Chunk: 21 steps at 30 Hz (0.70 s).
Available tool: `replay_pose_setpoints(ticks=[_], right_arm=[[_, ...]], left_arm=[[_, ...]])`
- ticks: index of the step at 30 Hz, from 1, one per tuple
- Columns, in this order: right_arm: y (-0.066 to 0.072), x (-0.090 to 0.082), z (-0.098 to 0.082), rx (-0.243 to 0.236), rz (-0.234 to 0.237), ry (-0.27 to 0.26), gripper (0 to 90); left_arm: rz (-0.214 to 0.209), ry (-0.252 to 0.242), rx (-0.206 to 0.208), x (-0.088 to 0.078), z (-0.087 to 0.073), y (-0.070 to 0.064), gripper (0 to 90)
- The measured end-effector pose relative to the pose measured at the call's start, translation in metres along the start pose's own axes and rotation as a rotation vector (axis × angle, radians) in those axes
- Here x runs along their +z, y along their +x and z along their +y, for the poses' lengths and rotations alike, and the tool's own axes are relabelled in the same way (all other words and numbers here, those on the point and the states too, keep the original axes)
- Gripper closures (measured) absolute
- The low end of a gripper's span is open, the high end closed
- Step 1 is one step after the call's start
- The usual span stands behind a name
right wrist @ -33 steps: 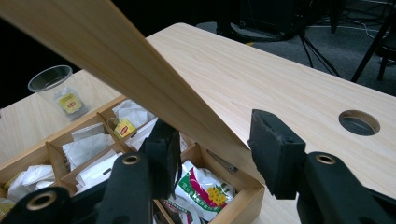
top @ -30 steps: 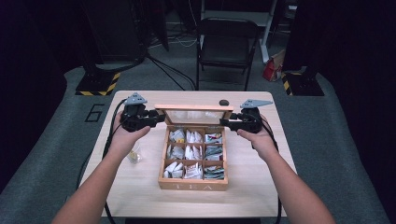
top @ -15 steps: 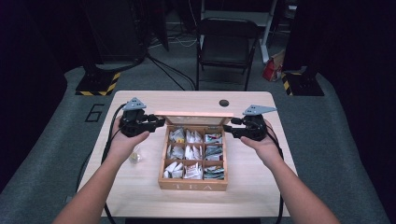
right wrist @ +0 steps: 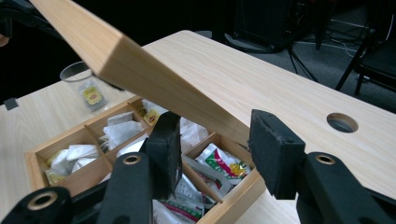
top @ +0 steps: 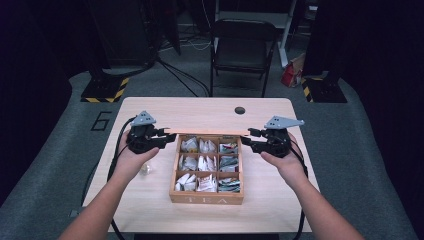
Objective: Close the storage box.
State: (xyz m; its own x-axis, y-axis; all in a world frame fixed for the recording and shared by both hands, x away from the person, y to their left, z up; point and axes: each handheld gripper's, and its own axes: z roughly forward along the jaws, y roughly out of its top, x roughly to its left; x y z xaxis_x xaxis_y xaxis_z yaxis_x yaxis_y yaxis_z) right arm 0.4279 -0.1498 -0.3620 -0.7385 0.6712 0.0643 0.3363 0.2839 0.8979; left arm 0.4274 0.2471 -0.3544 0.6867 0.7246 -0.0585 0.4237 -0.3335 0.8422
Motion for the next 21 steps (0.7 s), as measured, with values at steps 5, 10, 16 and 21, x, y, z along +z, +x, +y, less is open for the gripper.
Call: replay_pose_setpoints(ticks=[5,10,16,21], right_arm=[[0.006,-0.006,-0.003,0.005,0.017,-0.005,53.7],[0.013,-0.014,-0.003,-0.013,0.029,-0.024,55.4],[0.021,-0.018,-0.005,-0.023,0.043,-0.023,56.2],[0.025,-0.022,-0.007,-0.010,0.044,-0.016,56.2]], left_arm=[[-0.001,0.004,0.005,-0.001,-0.004,-0.002,62.0],[0.000,0.008,0.006,-0.002,-0.007,-0.005,62.1],[-0.008,0.005,0.004,-0.003,-0.014,-0.007,62.1],[-0.007,0.008,0.009,-0.003,-0.018,-0.009,61.9]])
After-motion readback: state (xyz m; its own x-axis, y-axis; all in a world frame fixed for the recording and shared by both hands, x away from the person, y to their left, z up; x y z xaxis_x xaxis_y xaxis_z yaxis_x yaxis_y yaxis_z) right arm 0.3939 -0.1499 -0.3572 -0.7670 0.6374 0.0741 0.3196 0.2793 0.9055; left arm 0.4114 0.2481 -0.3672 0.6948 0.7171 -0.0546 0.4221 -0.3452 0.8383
